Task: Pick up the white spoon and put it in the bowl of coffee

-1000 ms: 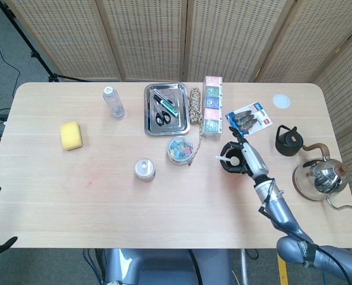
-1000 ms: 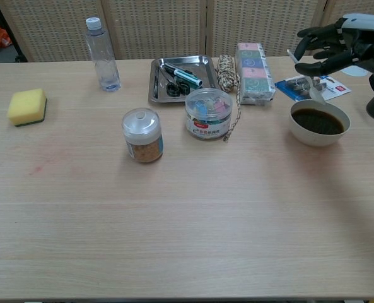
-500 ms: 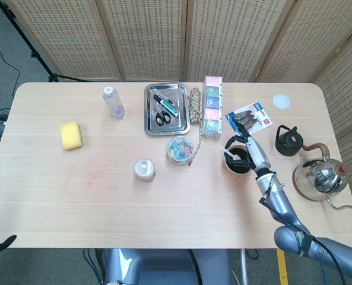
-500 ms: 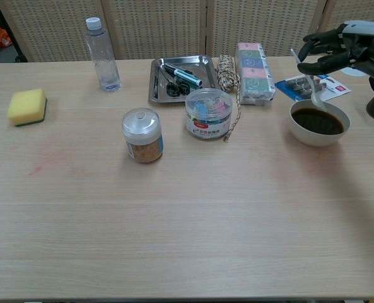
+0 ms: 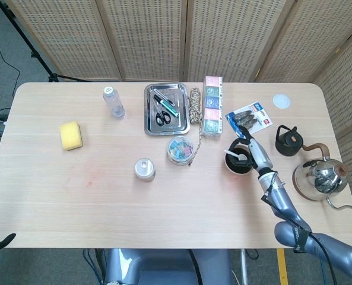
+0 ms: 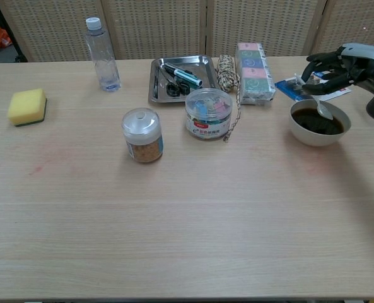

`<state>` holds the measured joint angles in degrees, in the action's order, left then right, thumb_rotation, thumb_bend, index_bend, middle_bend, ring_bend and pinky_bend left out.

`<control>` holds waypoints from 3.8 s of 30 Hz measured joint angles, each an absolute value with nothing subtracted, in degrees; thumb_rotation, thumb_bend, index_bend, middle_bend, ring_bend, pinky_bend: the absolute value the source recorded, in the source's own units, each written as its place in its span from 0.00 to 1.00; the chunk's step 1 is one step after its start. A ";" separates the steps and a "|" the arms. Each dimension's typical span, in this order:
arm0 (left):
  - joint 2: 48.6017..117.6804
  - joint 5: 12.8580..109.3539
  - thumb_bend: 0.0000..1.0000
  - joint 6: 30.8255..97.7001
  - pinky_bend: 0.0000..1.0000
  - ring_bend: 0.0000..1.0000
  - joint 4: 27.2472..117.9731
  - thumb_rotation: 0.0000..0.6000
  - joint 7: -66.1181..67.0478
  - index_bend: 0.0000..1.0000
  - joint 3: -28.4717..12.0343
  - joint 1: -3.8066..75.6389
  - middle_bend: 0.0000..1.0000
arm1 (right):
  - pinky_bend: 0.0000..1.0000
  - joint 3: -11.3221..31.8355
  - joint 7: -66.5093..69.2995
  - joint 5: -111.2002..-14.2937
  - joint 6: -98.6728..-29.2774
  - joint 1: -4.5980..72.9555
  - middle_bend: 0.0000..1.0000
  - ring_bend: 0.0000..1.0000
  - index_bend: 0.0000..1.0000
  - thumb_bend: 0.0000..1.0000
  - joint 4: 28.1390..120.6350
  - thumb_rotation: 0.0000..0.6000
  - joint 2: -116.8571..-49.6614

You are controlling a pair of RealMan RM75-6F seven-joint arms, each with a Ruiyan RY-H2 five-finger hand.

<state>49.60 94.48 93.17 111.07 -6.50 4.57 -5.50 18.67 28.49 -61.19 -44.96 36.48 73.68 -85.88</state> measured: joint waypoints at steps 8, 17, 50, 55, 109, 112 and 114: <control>49.83 93.59 0.00 92.38 0.00 0.00 111.57 1.00 -5.40 0.00 4.27 -5.19 0.00 | 0.00 18.45 29.83 -62.42 -43.30 37.39 0.00 0.00 0.57 0.57 69.62 1.00 -88.17; 50.23 92.28 0.00 91.70 0.00 0.00 112.21 1.00 -4.07 0.00 3.82 -4.92 0.00 | 0.00 19.10 31.44 -62.68 -41.31 38.93 0.00 0.00 0.57 0.57 65.03 1.00 -90.97; 50.27 93.93 0.00 91.53 0.00 0.00 112.13 1.00 -3.90 0.00 4.46 -4.98 0.00 | 0.00 16.38 37.70 -68.54 -42.29 33.79 0.00 0.00 0.57 0.61 71.41 1.00 -83.77; 49.89 93.98 0.00 91.70 0.00 0.00 111.65 1.00 -5.14 0.00 4.49 -5.00 0.00 | 0.00 16.68 37.16 -68.30 -42.46 34.70 0.00 0.00 0.58 0.62 71.36 1.00 -86.03; 50.20 92.80 0.00 90.49 0.00 0.00 112.09 1.00 -3.89 0.00 4.26 -4.46 0.00 | 0.00 20.47 34.95 -62.64 -40.84 38.52 0.00 0.00 0.59 0.67 60.32 1.00 -91.96; 50.37 93.01 0.00 90.26 0.00 0.00 112.23 1.00 -3.23 0.00 4.37 -4.40 0.00 | 0.00 20.28 35.56 -63.03 -40.91 37.65 0.00 0.00 0.59 0.67 60.67 1.00 -90.66; 50.56 93.11 0.00 89.93 0.00 0.00 112.37 1.00 -2.60 0.00 4.47 -4.32 0.00 | 0.00 19.77 36.27 -64.07 -41.10 36.67 0.00 0.00 0.59 0.67 61.66 1.00 -89.13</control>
